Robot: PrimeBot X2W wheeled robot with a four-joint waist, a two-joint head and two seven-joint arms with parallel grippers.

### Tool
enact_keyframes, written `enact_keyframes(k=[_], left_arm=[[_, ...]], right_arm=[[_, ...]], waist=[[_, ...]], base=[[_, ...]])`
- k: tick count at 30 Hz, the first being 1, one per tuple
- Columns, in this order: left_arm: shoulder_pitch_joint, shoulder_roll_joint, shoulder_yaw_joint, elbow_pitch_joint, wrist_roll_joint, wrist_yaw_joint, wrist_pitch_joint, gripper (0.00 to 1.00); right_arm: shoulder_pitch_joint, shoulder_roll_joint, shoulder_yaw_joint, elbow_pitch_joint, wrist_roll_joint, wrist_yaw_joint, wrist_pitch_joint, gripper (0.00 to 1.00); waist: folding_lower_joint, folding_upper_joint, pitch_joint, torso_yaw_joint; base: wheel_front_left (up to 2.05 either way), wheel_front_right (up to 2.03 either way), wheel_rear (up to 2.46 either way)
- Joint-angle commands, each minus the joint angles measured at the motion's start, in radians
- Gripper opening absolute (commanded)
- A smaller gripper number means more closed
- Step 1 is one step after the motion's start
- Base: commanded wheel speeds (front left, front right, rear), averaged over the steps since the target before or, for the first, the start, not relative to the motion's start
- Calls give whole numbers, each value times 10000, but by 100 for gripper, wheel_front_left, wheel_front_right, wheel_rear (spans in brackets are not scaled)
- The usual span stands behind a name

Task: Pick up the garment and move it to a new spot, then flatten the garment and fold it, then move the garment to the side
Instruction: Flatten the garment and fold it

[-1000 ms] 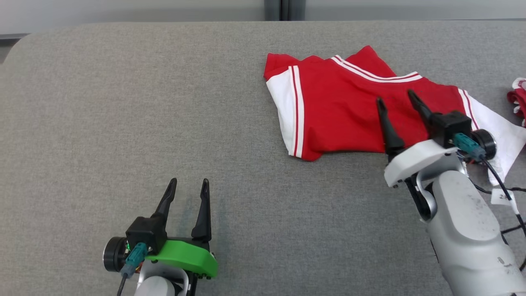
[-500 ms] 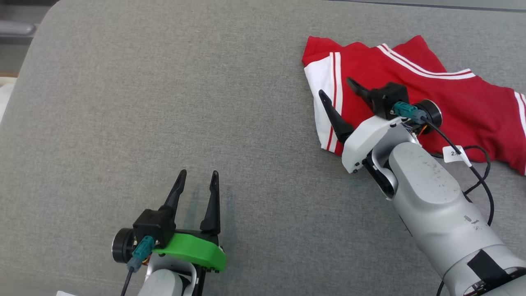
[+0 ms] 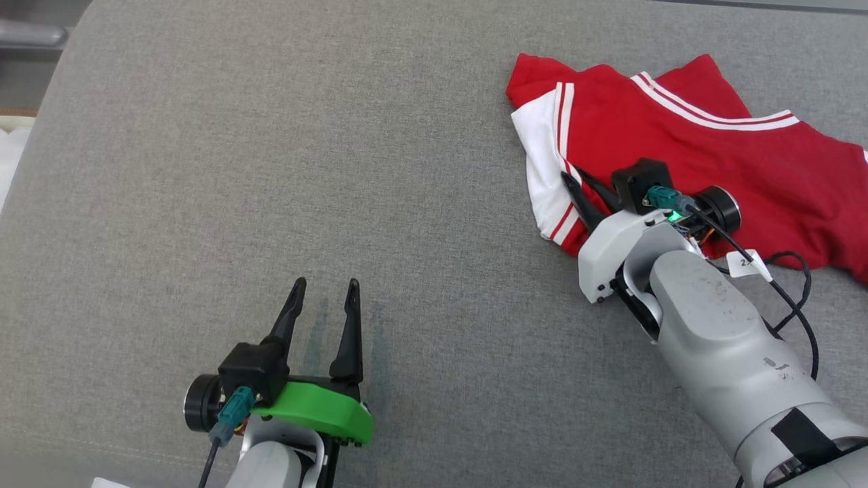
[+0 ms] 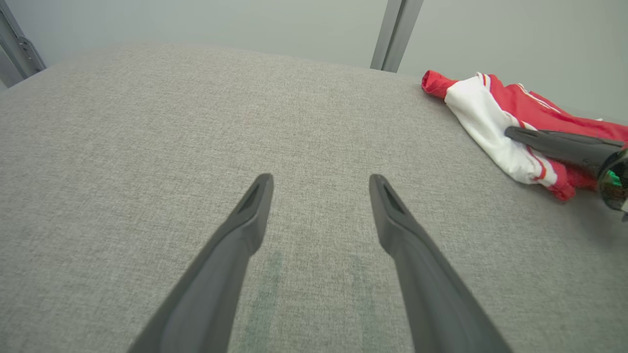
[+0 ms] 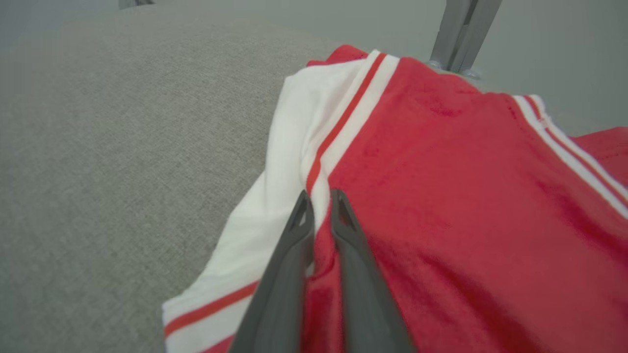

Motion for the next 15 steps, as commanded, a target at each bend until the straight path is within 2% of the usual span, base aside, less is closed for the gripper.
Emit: enact_keyframes(k=[1, 5, 15], left_arm=[[-205, 22, -13, -2, -59, -21, -27, 100], [-181, 22, -58, 10, -88, -30, -27, 100], [204, 22, 84, 122, 53, -46, -27, 100]], right_arm=[[-146, -3, -71, -50, -101, -13, -98, 0], [-407, -9, -306, -610, -238, -13, -161, 0], [-1658, -72, 602, -4537, -324, -13, -166, 0]], waist=[[0, 0, -32, 1], [0, 0, -146, 55], [0, 0, -669, 329]], base=[[0, 0, 0], [0, 0, 0], [0, 0, 0]])
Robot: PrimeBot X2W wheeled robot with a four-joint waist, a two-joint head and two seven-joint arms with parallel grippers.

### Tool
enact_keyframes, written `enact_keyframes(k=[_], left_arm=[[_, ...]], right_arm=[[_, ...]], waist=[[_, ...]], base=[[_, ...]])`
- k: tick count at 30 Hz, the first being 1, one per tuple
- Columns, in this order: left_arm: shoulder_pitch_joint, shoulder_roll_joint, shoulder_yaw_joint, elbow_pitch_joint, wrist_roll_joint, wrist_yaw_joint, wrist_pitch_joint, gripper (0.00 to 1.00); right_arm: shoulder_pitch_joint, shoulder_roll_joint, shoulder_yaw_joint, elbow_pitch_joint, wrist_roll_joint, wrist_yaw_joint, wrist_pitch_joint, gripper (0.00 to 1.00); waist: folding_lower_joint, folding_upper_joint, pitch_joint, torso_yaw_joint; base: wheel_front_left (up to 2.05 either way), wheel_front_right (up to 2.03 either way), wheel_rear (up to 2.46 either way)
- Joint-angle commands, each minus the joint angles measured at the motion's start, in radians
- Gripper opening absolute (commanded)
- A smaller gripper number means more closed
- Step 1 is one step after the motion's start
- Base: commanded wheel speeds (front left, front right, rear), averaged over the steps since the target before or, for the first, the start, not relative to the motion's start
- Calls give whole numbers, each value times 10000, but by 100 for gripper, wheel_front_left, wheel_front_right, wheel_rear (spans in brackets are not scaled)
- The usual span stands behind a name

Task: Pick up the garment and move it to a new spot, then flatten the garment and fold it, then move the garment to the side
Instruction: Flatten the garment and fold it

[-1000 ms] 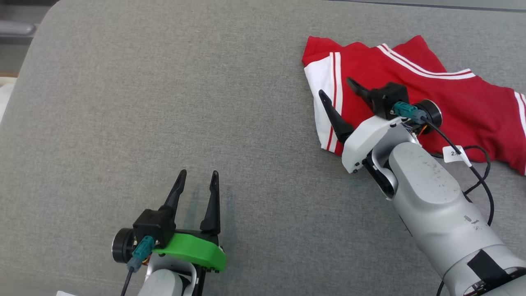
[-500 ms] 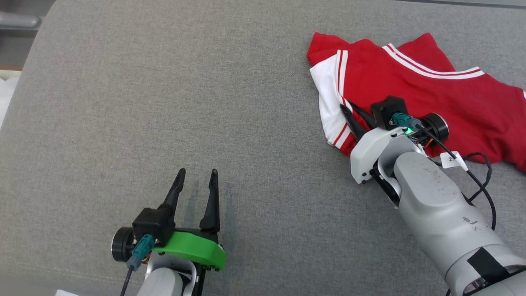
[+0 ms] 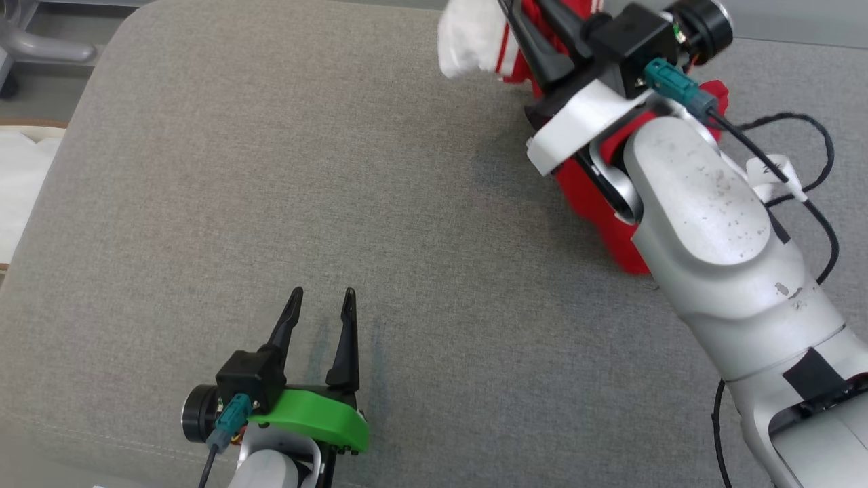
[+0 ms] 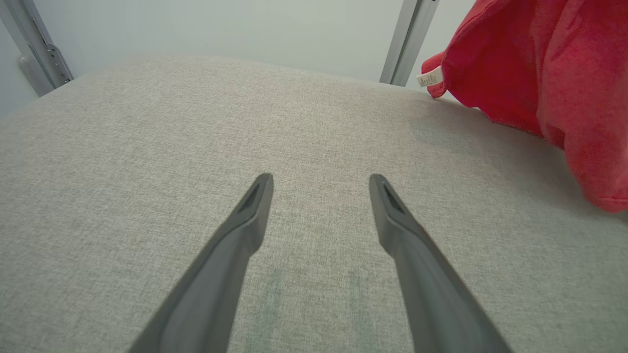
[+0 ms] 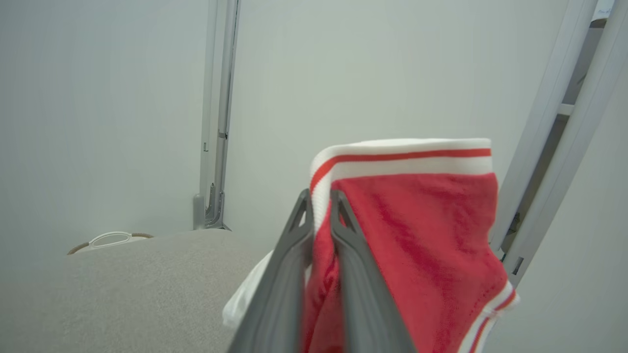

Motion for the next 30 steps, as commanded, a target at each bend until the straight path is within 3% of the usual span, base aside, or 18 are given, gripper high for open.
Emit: enact_keyframes(k=[1, 4, 9, 15, 16, 17, 18, 23, 30], left_arm=[[135, 18, 58, 26, 120, -5, -27, 100], [312, 20, 187, 51, 162, 5, -28, 100], [589, 18, 380, 9, 257, 12, -27, 100], [650, 20, 560, 56, 485, -94, -27, 100], [622, 21, 592, 55, 530, -107, -27, 100], [587, 21, 605, 52, 582, -117, -27, 100], [550, 18, 620, 50, 612, -129, -28, 100], [341, 21, 600, 64, 712, -223, -27, 100], [-70, 21, 348, 147, 500, -311, -27, 100]], right_arm=[[-167, -122, 103, -510, 78, -13, -41, 0], [-196, -419, 191, -1614, 267, -13, -41, 0], [1276, -1163, -421, -2947, 604, -15, -32, 0], [4181, -1892, -2069, -2512, 710, -13, -34, 0], [4570, -1954, -2336, -2308, 660, -13, -34, 29], [5055, -2028, -2661, -1990, 542, -13, -34, 92], [5273, -2013, -2973, -1908, 451, -15, -36, 100], [6471, -1541, -4662, -1394, -130, -13, -35, 100], [6999, -641, -5432, -1801, -629, -13, -33, 100]], waist=[[0, 0, -196, 68], [0, 0, -360, -10], [0, 0, -628, -427], [0, 0, -780, -1098], [0, 0, -789, -1196], [0, 0, -798, -1308], [0, 0, -795, -1388], [0, 0, -796, -1730], [0, 0, -678, -2138]], base=[[0, 0, 0], [0, 0, 0], [0, 0, 0], [0, 0, 0], [0, 0, 0], [0, 0, 0], [0, 0, 0], [0, 0, 0], [0, 0, 0]])
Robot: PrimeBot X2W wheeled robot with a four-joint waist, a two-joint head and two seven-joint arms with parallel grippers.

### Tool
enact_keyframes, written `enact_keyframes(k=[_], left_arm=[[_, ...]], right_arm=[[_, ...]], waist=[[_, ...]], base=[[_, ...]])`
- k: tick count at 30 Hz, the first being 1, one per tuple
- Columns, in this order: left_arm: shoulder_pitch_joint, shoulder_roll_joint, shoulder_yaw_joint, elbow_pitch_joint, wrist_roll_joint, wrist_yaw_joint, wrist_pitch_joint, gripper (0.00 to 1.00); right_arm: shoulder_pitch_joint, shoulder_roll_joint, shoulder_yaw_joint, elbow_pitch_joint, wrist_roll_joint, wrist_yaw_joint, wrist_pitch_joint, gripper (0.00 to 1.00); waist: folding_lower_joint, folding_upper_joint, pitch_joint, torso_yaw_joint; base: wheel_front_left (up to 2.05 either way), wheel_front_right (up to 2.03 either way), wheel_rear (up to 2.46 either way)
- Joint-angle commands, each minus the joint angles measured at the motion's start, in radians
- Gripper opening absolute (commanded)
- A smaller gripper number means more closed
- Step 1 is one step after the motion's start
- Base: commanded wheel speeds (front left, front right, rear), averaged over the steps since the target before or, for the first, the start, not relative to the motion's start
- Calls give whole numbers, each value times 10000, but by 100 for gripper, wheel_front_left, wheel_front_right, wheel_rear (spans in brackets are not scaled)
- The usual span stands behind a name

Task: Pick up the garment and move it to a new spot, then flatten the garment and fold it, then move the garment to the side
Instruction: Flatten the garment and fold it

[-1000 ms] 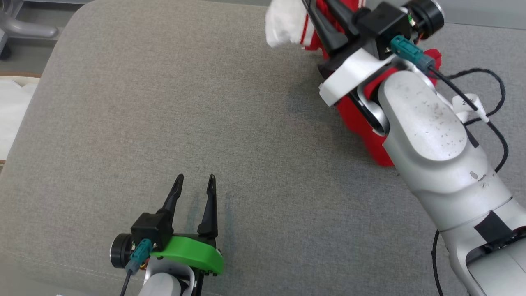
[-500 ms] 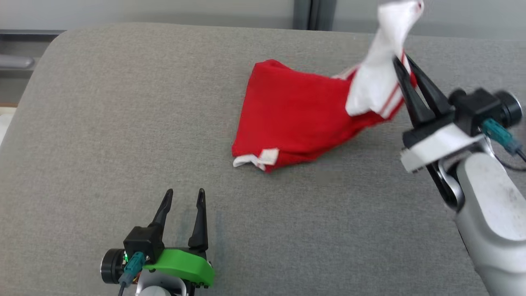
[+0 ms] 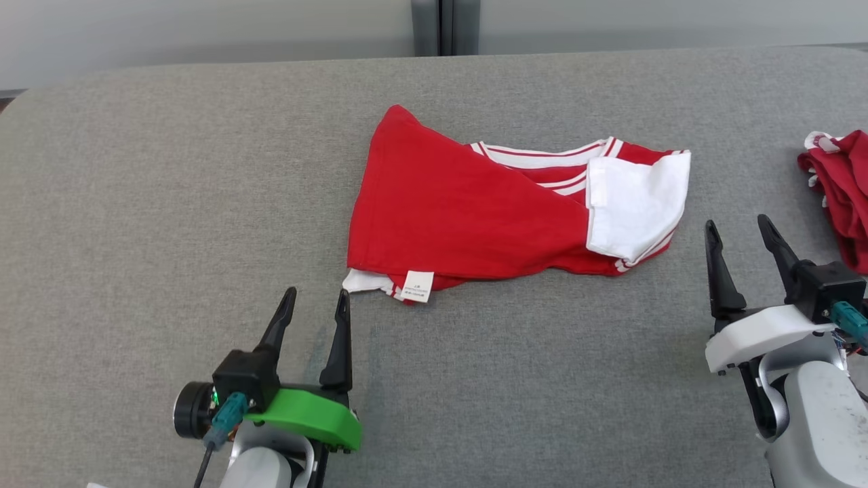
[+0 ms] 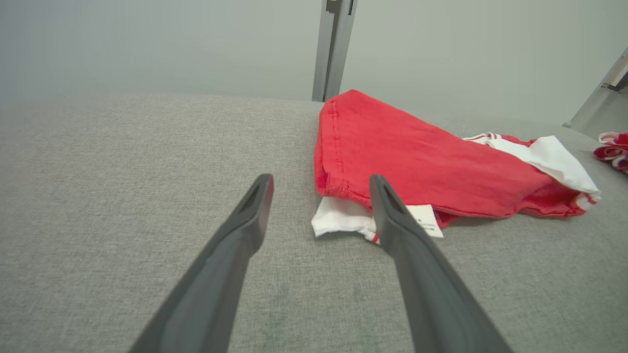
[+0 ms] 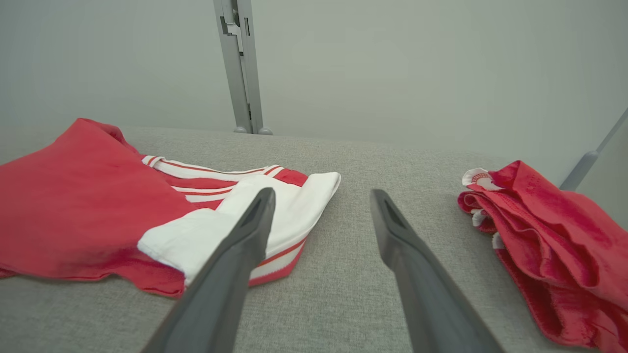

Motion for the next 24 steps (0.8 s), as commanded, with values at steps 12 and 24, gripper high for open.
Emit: enact_keyframes(k=[12, 24], left_arm=[[-1746, 30, -396, 1443, -960, -254, -15, 100], [-2407, 31, -87, 2695, -1358, -436, -15, 100]], right_arm=[[-222, 508, 312, -351, -228, -13, -18, 100], [-398, 583, 562, -311, -145, -13, -18, 100]], waist=[[0, -1, 814, -814], [0, -1, 1085, -1137]], base=[[0, 0, 0], [0, 0, 0]])
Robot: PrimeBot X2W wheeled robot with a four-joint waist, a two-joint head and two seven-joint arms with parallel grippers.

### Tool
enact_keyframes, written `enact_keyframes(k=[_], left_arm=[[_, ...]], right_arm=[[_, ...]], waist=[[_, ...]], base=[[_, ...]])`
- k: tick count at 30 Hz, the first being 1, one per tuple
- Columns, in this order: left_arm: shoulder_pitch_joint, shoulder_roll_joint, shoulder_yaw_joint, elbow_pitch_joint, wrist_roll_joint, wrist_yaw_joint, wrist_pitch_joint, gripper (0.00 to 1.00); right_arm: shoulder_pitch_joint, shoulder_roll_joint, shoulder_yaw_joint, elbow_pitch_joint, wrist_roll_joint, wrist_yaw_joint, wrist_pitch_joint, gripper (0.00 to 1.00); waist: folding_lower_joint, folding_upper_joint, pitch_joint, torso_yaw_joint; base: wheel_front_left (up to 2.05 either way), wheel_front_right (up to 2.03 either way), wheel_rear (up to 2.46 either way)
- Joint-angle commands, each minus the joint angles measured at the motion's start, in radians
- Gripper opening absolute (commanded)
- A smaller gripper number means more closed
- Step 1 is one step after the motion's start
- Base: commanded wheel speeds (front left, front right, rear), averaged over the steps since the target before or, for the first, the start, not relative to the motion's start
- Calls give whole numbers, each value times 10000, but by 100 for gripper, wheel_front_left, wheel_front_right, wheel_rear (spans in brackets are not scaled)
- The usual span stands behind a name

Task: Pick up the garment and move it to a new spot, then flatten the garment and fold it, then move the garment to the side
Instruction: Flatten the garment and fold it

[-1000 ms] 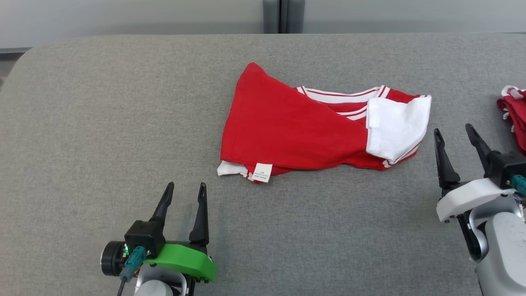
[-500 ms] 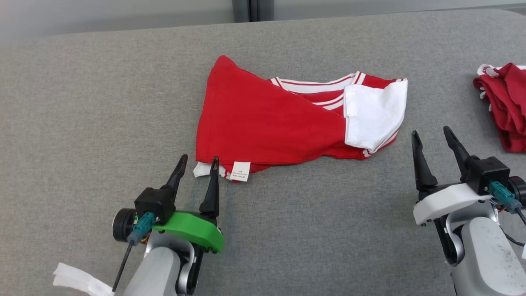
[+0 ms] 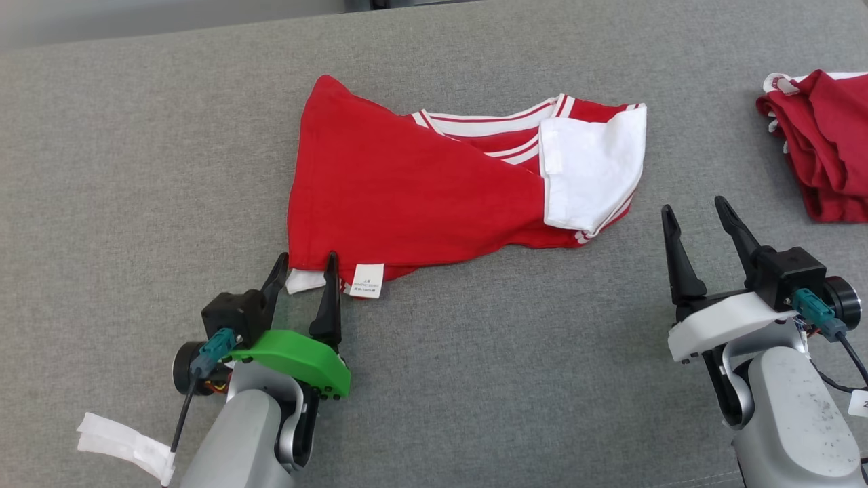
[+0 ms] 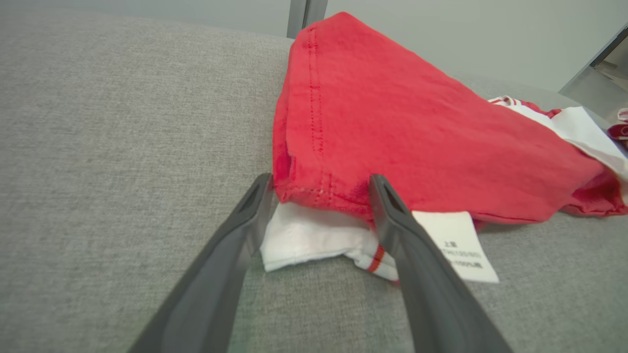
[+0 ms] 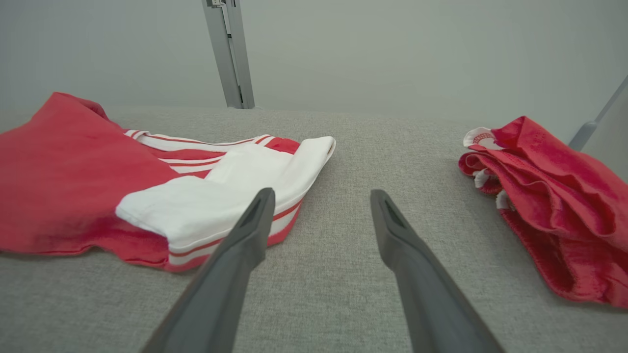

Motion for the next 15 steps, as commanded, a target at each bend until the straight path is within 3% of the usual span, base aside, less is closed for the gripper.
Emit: enact_keyframes(k=[1, 2, 3, 8, 15], left_arm=[[-196, 39, 48, 36, -50, -62, -1, 97], [-226, 39, 52, 49, -29, -86, -1, 35], [-267, 39, 79, -28, -1, -118, -1, 0], [-26, 40, 178, -470, 51, -91, -1, 0], [1008, 42, 296, -2139, -95, 194, 1, 0]], right_arm=[[-77, 21, 37, -13, 33, -13, -18, 100], [-90, 24, 60, -14, 40, -13, -18, 100], [-104, 35, 92, -17, 45, -13, -18, 100], [-28, 59, 197, 6, 22, -13, -18, 100], [228, 59, 485, 156, 51, -13, -18, 100]], waist=[[0, 0, 30, -38], [0, 0, 37, -49], [0, 0, 46, -60], [0, 0, -91, 43], [0, 0, -648, 870]], base=[[0, 0, 0], [0, 0, 0], [0, 0, 0], [0, 0, 0], [0, 0, 0]])
